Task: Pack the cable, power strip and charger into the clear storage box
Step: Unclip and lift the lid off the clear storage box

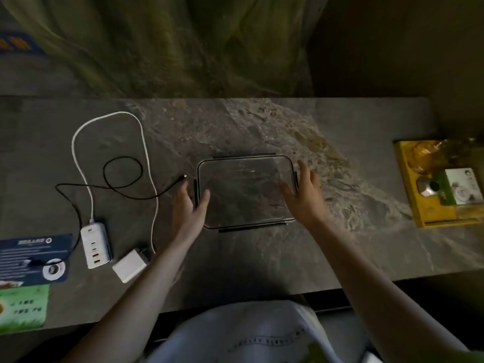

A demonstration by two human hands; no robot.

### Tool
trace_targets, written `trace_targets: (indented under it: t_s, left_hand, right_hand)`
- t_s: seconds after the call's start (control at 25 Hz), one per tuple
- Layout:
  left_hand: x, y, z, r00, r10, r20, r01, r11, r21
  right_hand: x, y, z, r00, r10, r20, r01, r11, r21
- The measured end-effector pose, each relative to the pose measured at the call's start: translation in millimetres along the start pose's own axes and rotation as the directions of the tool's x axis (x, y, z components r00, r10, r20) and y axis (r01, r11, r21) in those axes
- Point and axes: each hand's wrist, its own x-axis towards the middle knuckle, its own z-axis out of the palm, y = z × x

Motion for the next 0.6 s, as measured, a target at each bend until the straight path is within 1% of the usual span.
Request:
trace_targets:
  t_s: [0.04,0.08,0.2,0.28,0.36,0.4,0.48,0.6]
  left_hand:
    - [5.5,1.2,-0.1,0.999,-0.043,-0.009,0.042,0.997,-0.066]
    - [9.2,3.1,-0.4,0.996,-0.09,-0.005,0.089,0.989,-0.119]
    - [17.1,8.8,-1.7,0.987,-0.156,-0.035,0.148,0.974,-0.174]
    - [19.9,12.7,-0.9,0.983,-0.182,-0.035,0.172,0.965,-0.196]
    - [21.9,13.3,1.1,0.97,-0.243,-0.021,0.232,0.945,-0.232]
    - [23.8,13.4,2.3,0.958,-0.286,-0.011,0.275,0.931,-0.242]
    - [29.2,15.3,5.6,0.94,-0.341,-0.019,0.327,0.913,-0.245]
    - [45.0,21.5,10.9,0.923,-0.373,-0.099,0.345,0.913,-0.219]
  right_hand:
    - [3.4,2.0,3.6,0.998,0.055,-0.034,-0.054,0.998,0.044]
    - [6.1,2.0,5.1,0.993,0.111,-0.038,-0.109,0.992,0.067]
    - [15.0,14.7,17.2,0.977,0.21,-0.023,-0.206,0.97,0.128]
    - [24.6,19.8,23.4,0.954,0.298,-0.022,-0.286,0.933,0.218]
    - [31.9,20.3,26.3,0.922,0.388,0.005,-0.366,0.866,0.34]
    - [35.2,22.9,28.3,0.911,0.411,0.015,-0.386,0.842,0.378]
    - [42.3,35.7,38.8,0.905,0.426,-0.005,-0.389,0.831,0.397]
    - [53.5,44.6,45.1,0.903,0.429,-0.004,-0.39,0.825,0.409]
